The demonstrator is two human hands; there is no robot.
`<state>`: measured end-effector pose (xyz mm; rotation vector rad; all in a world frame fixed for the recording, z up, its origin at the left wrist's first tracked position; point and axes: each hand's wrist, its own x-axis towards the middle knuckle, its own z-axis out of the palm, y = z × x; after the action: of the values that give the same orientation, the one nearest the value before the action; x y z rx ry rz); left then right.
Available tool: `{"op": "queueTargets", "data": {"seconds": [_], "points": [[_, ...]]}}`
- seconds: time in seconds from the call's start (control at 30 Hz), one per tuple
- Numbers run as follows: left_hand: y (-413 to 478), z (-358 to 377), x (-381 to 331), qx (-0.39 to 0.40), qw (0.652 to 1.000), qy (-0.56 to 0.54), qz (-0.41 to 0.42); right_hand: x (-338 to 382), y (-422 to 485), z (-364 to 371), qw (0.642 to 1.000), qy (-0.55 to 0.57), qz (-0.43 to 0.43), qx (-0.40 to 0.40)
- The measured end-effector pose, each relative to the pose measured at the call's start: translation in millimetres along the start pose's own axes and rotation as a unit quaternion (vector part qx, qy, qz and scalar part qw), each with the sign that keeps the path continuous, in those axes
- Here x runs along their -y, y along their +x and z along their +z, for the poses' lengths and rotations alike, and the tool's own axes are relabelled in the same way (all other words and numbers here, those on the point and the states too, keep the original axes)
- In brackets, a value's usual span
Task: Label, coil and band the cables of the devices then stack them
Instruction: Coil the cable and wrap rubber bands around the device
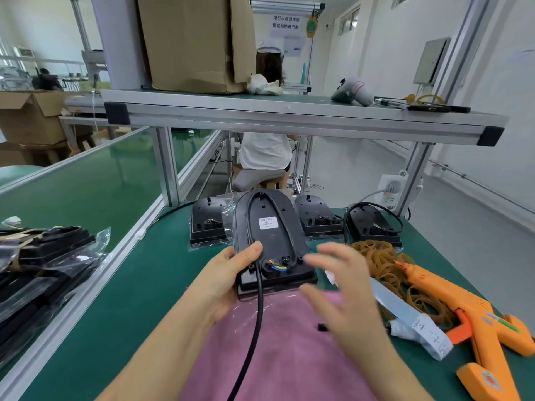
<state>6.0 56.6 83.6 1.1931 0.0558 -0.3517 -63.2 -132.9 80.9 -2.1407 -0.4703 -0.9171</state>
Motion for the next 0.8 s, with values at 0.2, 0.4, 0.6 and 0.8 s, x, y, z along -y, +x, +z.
{"op": "queueTargets", "data": {"seconds": [0.2,0.4,0.6,0.8], "points": [[1,7,-5,-0.003,0.999,-0.032,-0.011,10,-16,34,0.953,-0.146,-0.261,0.054],[0,8,-10,0.009,0.999,-0.033,-0.011,8,-16,35,0.956,-0.121,-0.262,0.059],[0,1,-13,-0.005,1.0,-0.021,-0.007,13,-17,15,0.963,0.235,0.119,-0.063],[-4,-4,-12,0.016,0.999,0.022,0.03,1,3,-4,0.895,0.264,0.352,-0.077]]}}
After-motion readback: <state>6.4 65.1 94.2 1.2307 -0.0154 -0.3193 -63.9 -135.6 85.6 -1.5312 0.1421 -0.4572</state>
